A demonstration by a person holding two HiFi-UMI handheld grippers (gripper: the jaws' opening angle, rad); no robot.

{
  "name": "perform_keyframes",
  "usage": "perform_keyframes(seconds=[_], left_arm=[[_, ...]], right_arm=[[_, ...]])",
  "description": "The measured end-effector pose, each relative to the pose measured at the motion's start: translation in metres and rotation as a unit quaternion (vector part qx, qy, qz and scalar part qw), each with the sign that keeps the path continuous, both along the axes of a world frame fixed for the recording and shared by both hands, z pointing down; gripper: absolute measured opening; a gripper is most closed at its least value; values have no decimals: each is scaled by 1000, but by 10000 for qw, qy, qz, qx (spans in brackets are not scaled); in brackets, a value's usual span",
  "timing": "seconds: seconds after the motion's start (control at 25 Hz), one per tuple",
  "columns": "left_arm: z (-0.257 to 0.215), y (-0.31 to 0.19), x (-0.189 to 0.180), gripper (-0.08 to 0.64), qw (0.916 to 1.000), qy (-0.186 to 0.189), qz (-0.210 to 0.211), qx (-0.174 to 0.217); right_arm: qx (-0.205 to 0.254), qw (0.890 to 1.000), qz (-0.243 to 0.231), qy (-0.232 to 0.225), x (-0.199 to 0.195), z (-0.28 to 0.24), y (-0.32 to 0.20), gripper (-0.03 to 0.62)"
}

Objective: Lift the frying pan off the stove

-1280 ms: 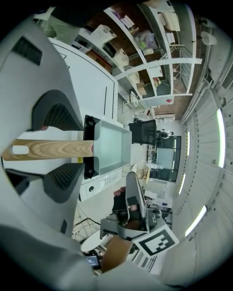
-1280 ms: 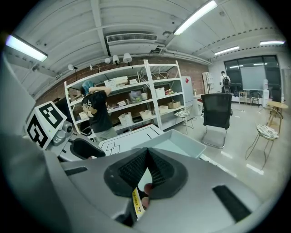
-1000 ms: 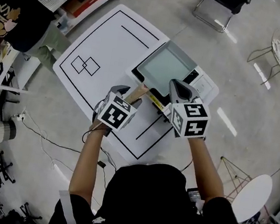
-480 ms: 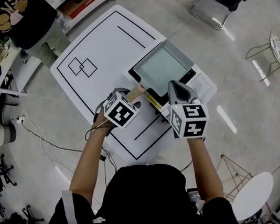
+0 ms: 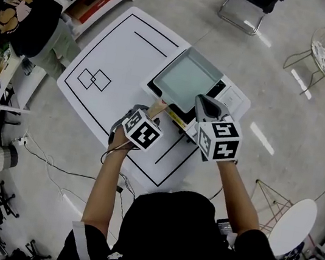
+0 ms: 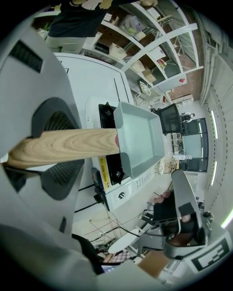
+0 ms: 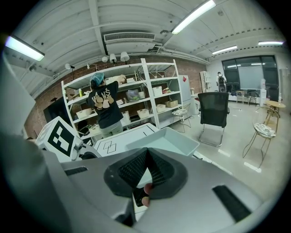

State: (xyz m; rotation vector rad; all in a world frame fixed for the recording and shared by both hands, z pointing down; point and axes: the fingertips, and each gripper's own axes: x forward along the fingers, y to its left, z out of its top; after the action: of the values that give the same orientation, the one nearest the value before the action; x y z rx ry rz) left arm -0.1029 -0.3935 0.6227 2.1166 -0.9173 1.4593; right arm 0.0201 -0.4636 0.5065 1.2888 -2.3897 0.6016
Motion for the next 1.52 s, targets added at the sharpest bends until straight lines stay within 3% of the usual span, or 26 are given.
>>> perform_keyframes(seconds=[0.16, 0.96, 1.2, 1.52], left_arm=[[0, -2, -4, 97, 10000, -9, -67, -8], [0, 0, -2, 83, 9993, 51, -372, 37], [-4, 2, -1, 83, 9967, 365, -721, 100], [-22, 13, 1, 83, 9946, 548, -859, 213]], right_arm=[[-16, 10000, 20, 18, 1, 0, 0, 2], [-41, 10000, 30, 86, 4, 1, 9, 2], [-39, 9999, 59, 128, 9, 2, 12, 2], [18, 9999, 23, 149, 6, -4, 22, 2]])
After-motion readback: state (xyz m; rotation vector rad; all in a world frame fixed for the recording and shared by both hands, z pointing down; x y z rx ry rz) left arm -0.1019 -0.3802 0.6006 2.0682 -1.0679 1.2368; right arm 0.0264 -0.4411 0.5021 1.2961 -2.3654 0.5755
